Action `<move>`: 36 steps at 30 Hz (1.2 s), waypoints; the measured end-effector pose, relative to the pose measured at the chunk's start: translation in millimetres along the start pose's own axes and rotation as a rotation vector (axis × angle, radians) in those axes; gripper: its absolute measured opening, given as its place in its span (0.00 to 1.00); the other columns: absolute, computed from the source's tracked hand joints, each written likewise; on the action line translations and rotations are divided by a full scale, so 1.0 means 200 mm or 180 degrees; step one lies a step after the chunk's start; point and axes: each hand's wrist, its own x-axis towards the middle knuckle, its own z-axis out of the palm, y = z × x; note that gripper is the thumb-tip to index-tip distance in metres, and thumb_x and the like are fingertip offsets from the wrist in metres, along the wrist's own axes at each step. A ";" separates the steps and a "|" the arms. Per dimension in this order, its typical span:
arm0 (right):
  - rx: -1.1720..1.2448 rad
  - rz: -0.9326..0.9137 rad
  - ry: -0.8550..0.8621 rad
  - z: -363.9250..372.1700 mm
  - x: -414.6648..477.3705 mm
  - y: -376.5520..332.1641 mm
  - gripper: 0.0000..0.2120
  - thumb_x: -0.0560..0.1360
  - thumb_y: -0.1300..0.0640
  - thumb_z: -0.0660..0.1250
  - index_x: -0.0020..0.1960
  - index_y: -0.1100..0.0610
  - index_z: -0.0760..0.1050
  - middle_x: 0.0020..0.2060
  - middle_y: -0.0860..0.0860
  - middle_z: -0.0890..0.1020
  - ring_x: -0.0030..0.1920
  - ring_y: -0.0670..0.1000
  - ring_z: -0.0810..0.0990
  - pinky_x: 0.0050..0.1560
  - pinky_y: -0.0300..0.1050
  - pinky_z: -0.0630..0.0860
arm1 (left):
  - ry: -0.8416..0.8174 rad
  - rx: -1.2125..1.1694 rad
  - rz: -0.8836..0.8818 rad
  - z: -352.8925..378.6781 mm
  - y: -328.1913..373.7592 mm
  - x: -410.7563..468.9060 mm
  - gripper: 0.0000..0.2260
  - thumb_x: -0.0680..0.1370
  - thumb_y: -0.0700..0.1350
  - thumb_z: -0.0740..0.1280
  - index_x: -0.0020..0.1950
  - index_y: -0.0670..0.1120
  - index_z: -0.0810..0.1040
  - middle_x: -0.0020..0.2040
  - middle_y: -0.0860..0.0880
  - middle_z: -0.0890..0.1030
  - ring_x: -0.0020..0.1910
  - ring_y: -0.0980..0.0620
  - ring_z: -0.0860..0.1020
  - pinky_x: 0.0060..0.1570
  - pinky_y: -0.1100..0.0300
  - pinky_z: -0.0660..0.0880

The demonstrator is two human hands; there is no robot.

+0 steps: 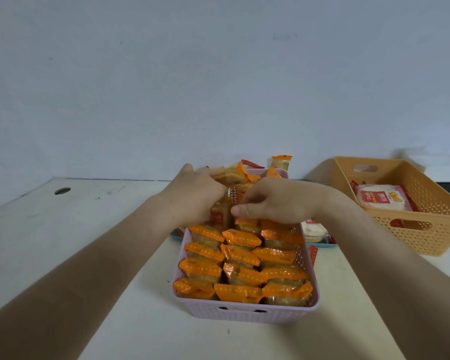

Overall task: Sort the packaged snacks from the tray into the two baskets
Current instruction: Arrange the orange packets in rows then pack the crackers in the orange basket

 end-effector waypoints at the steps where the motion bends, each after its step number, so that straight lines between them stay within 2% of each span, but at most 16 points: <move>1: 0.0064 -0.0019 0.0122 0.00 0.00 0.01 0.18 0.78 0.39 0.59 0.47 0.51 0.80 0.41 0.49 0.82 0.44 0.48 0.80 0.51 0.48 0.78 | -0.0099 -0.0123 -0.0031 -0.01 0.00 0.00 0.12 0.73 0.53 0.69 0.56 0.55 0.77 0.48 0.54 0.75 0.51 0.51 0.68 0.47 0.52 0.59; 4: 0.0036 -0.0068 0.0746 -0.01 0.01 0.03 0.12 0.79 0.46 0.63 0.50 0.51 0.81 0.43 0.46 0.81 0.44 0.45 0.79 0.52 0.47 0.78 | -0.0386 -0.0443 -0.0012 -0.05 0.00 -0.02 0.14 0.75 0.50 0.69 0.60 0.57 0.77 0.50 0.54 0.76 0.52 0.52 0.65 0.50 0.51 0.62; 7: -0.0142 -0.0060 0.1230 -0.01 0.05 0.04 0.08 0.77 0.55 0.65 0.53 0.52 0.82 0.48 0.46 0.82 0.49 0.47 0.79 0.56 0.45 0.76 | -0.0818 -0.1023 0.0070 -0.13 -0.02 -0.09 0.20 0.75 0.40 0.63 0.62 0.60 0.77 0.57 0.56 0.79 0.58 0.53 0.70 0.58 0.51 0.68; 11: -0.0179 -0.0226 0.0997 -0.01 0.09 0.00 0.11 0.77 0.60 0.64 0.53 0.51 0.83 0.50 0.46 0.83 0.49 0.44 0.79 0.52 0.39 0.75 | -0.1010 -0.1460 0.0176 -0.18 -0.02 -0.15 0.18 0.78 0.41 0.58 0.61 0.56 0.80 0.53 0.62 0.79 0.51 0.60 0.74 0.58 0.56 0.73; 13: -0.0389 -0.0284 0.0829 -0.01 0.10 -0.02 0.10 0.77 0.59 0.64 0.52 0.52 0.83 0.47 0.46 0.84 0.47 0.45 0.79 0.51 0.42 0.76 | -0.0717 -0.1524 0.0097 -0.15 -0.01 -0.15 0.15 0.80 0.45 0.58 0.59 0.57 0.80 0.51 0.62 0.79 0.50 0.60 0.75 0.57 0.57 0.73; 15: -0.0487 -0.0239 0.1127 -0.03 0.10 -0.03 0.08 0.77 0.56 0.64 0.49 0.54 0.83 0.40 0.45 0.80 0.42 0.46 0.78 0.45 0.45 0.74 | -0.0157 -0.1647 -0.0082 -0.10 -0.01 -0.15 0.09 0.79 0.46 0.63 0.53 0.56 0.81 0.47 0.59 0.81 0.47 0.59 0.77 0.52 0.59 0.75; 17: -0.0552 -0.0170 0.1605 -0.05 0.11 -0.02 0.08 0.74 0.50 0.67 0.51 0.53 0.76 0.41 0.46 0.75 0.43 0.49 0.75 0.43 0.45 0.72 | 0.0441 -0.1843 -0.0361 -0.06 -0.04 -0.14 0.05 0.77 0.45 0.68 0.49 0.55 0.82 0.44 0.58 0.81 0.45 0.58 0.78 0.46 0.62 0.74; 18: -0.0601 -0.0114 0.1673 -0.05 0.12 -0.02 0.13 0.73 0.48 0.69 0.54 0.52 0.72 0.44 0.47 0.73 0.44 0.50 0.75 0.42 0.45 0.72 | 0.0622 -0.1845 -0.0475 -0.05 -0.05 -0.14 0.06 0.76 0.45 0.69 0.50 0.54 0.82 0.44 0.57 0.81 0.45 0.58 0.77 0.45 0.62 0.73; 20: -0.0735 -0.0010 0.1535 -0.03 0.15 -0.01 0.21 0.72 0.48 0.70 0.61 0.49 0.67 0.52 0.50 0.72 0.48 0.53 0.76 0.46 0.48 0.75 | 0.0680 -0.1576 -0.0489 -0.04 -0.06 -0.11 0.07 0.76 0.45 0.69 0.52 0.54 0.83 0.47 0.56 0.82 0.45 0.57 0.76 0.42 0.64 0.68; 22: -0.0960 -0.0001 0.1416 0.02 0.19 0.00 0.21 0.73 0.47 0.69 0.64 0.47 0.69 0.55 0.51 0.72 0.53 0.54 0.75 0.52 0.52 0.76 | 0.0488 -0.1304 -0.0328 -0.04 -0.06 -0.09 0.08 0.76 0.47 0.69 0.52 0.54 0.84 0.47 0.56 0.83 0.42 0.58 0.75 0.37 0.66 0.67; 27: -0.1187 0.0093 0.1308 0.05 0.22 0.02 0.13 0.74 0.45 0.66 0.56 0.48 0.76 0.49 0.50 0.72 0.55 0.54 0.70 0.52 0.54 0.75 | -0.0123 -0.1190 -0.0067 -0.05 -0.06 -0.05 0.07 0.75 0.50 0.70 0.51 0.54 0.85 0.46 0.56 0.83 0.43 0.57 0.75 0.36 0.67 0.66; 30: -0.1055 0.0133 0.1676 0.04 0.21 0.01 0.09 0.73 0.51 0.66 0.52 0.50 0.73 0.46 0.49 0.74 0.53 0.54 0.72 0.45 0.50 0.73 | -0.0200 -0.1010 -0.0040 -0.08 -0.08 -0.02 0.06 0.75 0.47 0.69 0.49 0.54 0.85 0.42 0.55 0.80 0.42 0.55 0.75 0.36 0.65 0.68; 31: -0.0800 0.0159 0.1829 0.02 0.20 0.01 0.10 0.71 0.54 0.67 0.51 0.51 0.71 0.45 0.50 0.76 0.51 0.54 0.73 0.42 0.48 0.72 | -0.0114 -0.0742 -0.0034 -0.09 -0.08 0.00 0.06 0.75 0.45 0.68 0.44 0.53 0.84 0.38 0.53 0.78 0.41 0.53 0.76 0.36 0.62 0.69; 33: -0.0088 0.0168 0.2098 -0.01 0.17 0.02 0.12 0.69 0.58 0.68 0.51 0.53 0.69 0.42 0.51 0.77 0.45 0.54 0.75 0.38 0.48 0.72 | 0.0049 -0.0109 -0.0016 -0.10 -0.08 0.04 0.10 0.74 0.40 0.64 0.32 0.49 0.74 0.32 0.50 0.71 0.35 0.48 0.74 0.31 0.57 0.68; 34: 0.0152 0.0137 0.2202 -0.02 0.16 0.02 0.13 0.69 0.59 0.69 0.50 0.54 0.69 0.39 0.49 0.77 0.42 0.53 0.74 0.36 0.46 0.70 | 0.0046 0.0180 0.0053 -0.11 -0.07 0.06 0.12 0.73 0.38 0.64 0.31 0.47 0.69 0.31 0.49 0.69 0.32 0.48 0.72 0.29 0.57 0.65; 36: 0.0317 0.0083 0.2314 -0.03 0.15 0.04 0.13 0.69 0.60 0.70 0.50 0.53 0.70 0.37 0.47 0.75 0.39 0.51 0.73 0.33 0.43 0.68 | -0.0058 0.0566 0.0285 -0.13 -0.03 0.10 0.08 0.73 0.36 0.64 0.34 0.45 0.70 0.31 0.48 0.68 0.29 0.48 0.70 0.26 0.58 0.64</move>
